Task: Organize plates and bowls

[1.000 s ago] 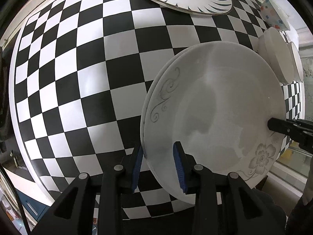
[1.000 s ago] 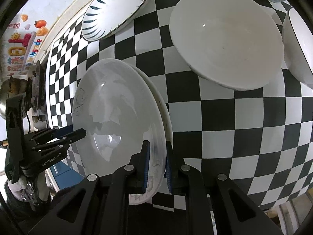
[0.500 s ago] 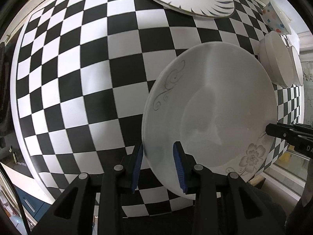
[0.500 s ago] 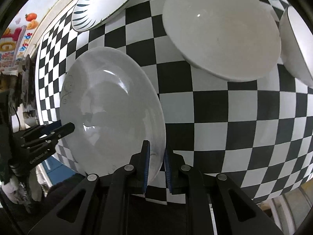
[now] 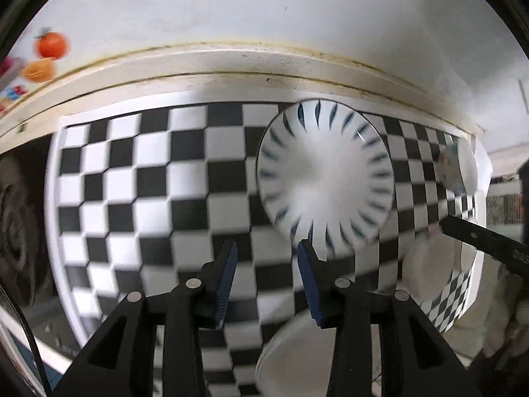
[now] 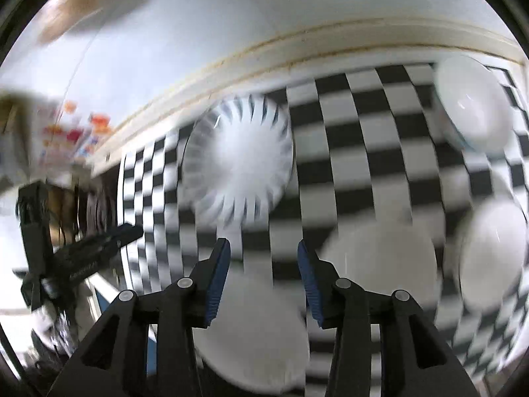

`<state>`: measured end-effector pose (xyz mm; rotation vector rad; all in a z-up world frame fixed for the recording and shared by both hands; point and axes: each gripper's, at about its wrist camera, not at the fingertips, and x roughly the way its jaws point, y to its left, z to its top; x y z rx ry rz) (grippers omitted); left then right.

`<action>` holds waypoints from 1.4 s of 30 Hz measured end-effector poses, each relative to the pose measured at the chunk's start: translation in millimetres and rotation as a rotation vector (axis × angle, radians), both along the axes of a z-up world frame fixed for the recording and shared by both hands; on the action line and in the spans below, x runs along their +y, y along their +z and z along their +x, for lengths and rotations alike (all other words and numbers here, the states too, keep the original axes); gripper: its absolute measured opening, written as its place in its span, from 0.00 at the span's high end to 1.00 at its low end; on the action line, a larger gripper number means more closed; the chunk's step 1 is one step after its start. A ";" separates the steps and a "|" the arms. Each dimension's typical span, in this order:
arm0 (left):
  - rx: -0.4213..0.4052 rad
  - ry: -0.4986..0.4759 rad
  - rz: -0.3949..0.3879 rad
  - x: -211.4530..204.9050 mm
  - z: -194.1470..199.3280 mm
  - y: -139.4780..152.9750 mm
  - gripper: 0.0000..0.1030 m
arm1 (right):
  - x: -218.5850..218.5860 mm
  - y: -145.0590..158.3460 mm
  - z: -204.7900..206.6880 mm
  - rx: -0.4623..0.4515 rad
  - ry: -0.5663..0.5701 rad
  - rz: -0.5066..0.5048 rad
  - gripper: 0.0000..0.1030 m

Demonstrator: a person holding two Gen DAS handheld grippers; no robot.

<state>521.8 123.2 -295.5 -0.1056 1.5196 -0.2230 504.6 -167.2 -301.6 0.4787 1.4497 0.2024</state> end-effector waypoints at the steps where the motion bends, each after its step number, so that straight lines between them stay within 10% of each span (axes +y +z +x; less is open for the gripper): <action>1: 0.015 0.003 -0.006 -3.6 6.8 -7.9 0.66 | -3.0 -14.6 20.7 0.019 -0.019 0.019 0.56; 10: 0.126 -0.006 -0.027 -19.3 58.3 -62.1 0.68 | -9.5 -99.4 96.7 0.160 -0.104 0.079 0.57; 15: 0.084 -0.045 0.051 -28.1 56.3 -58.8 0.80 | -6.1 -115.4 102.3 0.164 -0.099 0.077 0.89; 29: -0.021 -0.046 0.024 -18.8 0.7 19.8 0.83 | 7.1 -57.1 72.1 0.070 -0.027 0.030 0.90; 42: -0.149 -0.083 0.008 -11.4 -86.6 105.8 0.83 | 28.4 10.3 -39.2 -0.002 0.024 0.076 0.90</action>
